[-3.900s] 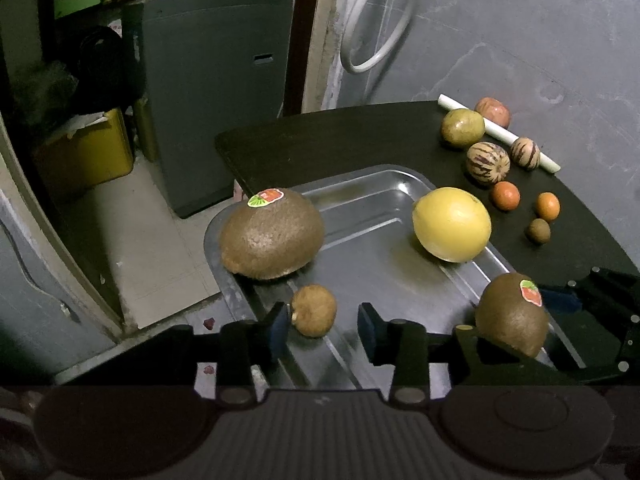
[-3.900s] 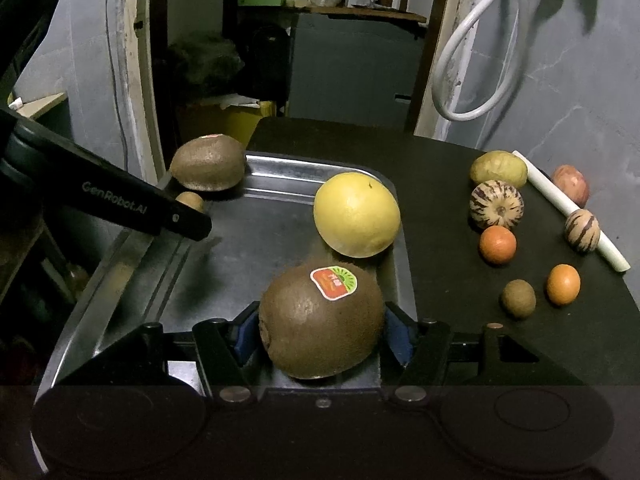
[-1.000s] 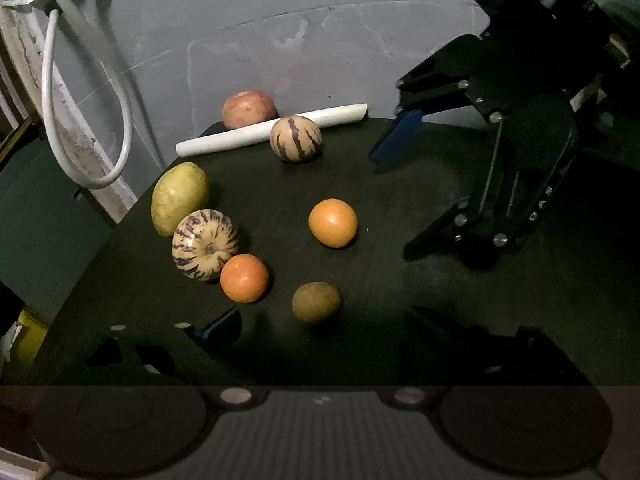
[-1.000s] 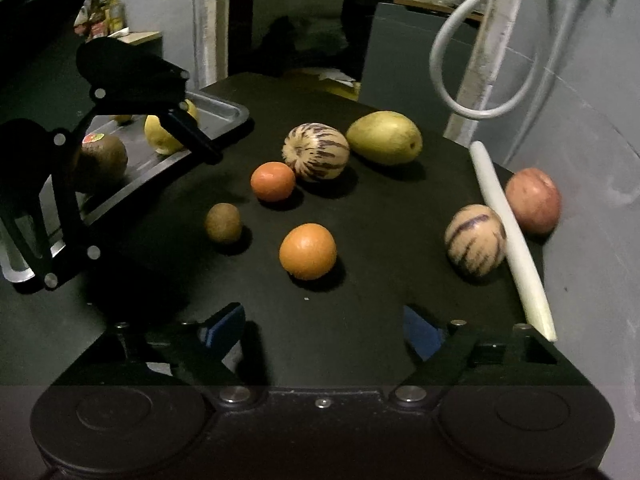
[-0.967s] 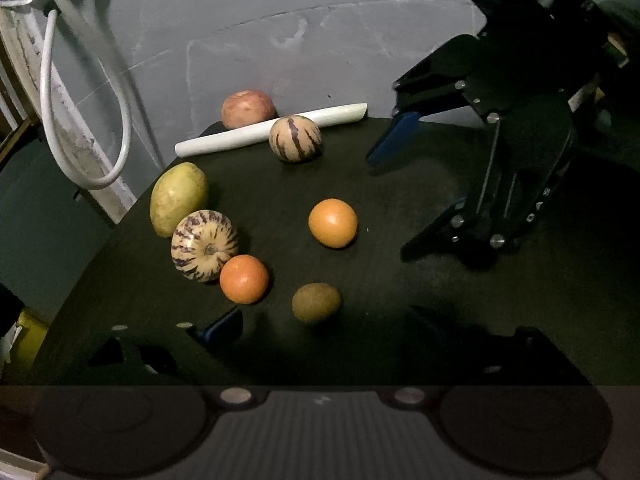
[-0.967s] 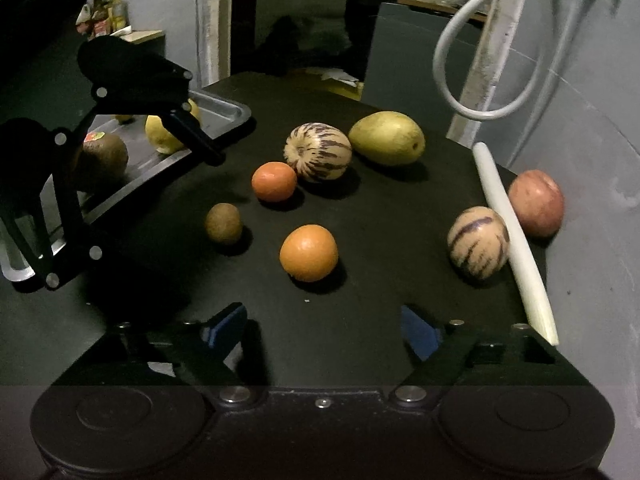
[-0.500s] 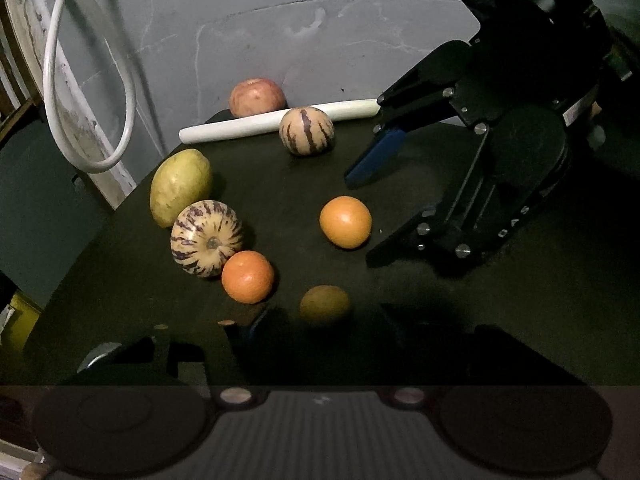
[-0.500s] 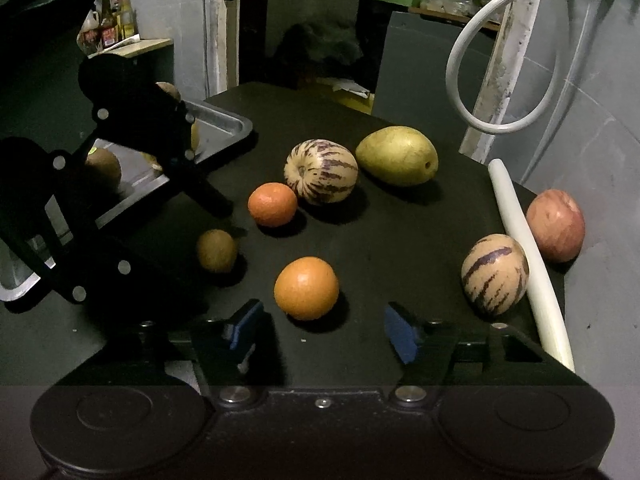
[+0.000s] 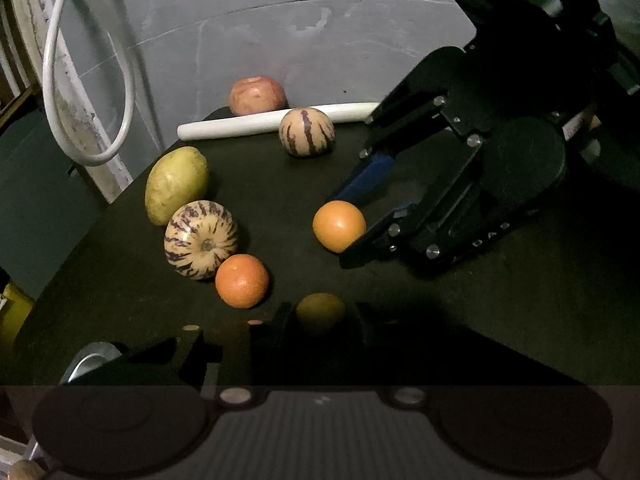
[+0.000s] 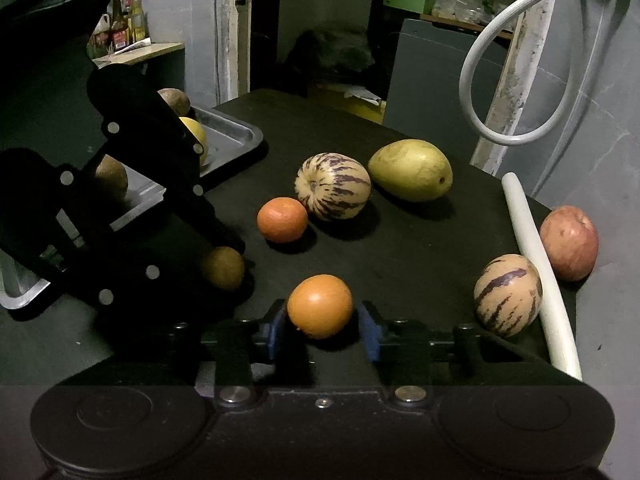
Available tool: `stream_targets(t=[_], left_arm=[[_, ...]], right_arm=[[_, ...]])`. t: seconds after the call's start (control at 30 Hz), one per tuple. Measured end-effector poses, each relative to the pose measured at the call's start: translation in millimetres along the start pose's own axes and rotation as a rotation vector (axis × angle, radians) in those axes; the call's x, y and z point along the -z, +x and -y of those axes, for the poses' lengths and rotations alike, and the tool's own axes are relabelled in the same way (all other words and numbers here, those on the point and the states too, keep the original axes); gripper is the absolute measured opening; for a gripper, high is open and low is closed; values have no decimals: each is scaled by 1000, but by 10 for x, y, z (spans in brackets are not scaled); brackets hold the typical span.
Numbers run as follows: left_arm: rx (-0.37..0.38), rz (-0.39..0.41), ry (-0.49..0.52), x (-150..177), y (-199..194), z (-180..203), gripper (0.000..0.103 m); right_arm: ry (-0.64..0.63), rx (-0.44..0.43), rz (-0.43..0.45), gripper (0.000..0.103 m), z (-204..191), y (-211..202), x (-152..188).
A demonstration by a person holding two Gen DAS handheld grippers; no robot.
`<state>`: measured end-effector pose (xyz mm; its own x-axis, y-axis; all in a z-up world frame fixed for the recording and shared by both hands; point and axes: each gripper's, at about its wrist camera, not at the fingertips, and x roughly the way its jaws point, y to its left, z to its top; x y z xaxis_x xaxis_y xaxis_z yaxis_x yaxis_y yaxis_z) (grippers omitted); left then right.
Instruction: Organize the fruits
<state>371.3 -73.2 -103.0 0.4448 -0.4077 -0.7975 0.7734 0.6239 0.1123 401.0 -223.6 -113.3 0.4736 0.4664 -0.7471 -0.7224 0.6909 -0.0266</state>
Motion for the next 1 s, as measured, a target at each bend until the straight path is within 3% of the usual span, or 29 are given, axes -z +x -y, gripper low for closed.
stream_targets(t=[0.4, 0.73, 1.0], left_arm=[[14, -16, -96, 25, -98, -52, 32], [11, 62, -184, 181, -561, -83, 32], [-30, 118, -316, 456, -1045, -241, 32]], right_arm=[[80, 88, 30, 37, -122, -146, 108], [156, 156, 33, 37, -432, -385, 65], [187, 161, 46, 37, -900, -438, -140]])
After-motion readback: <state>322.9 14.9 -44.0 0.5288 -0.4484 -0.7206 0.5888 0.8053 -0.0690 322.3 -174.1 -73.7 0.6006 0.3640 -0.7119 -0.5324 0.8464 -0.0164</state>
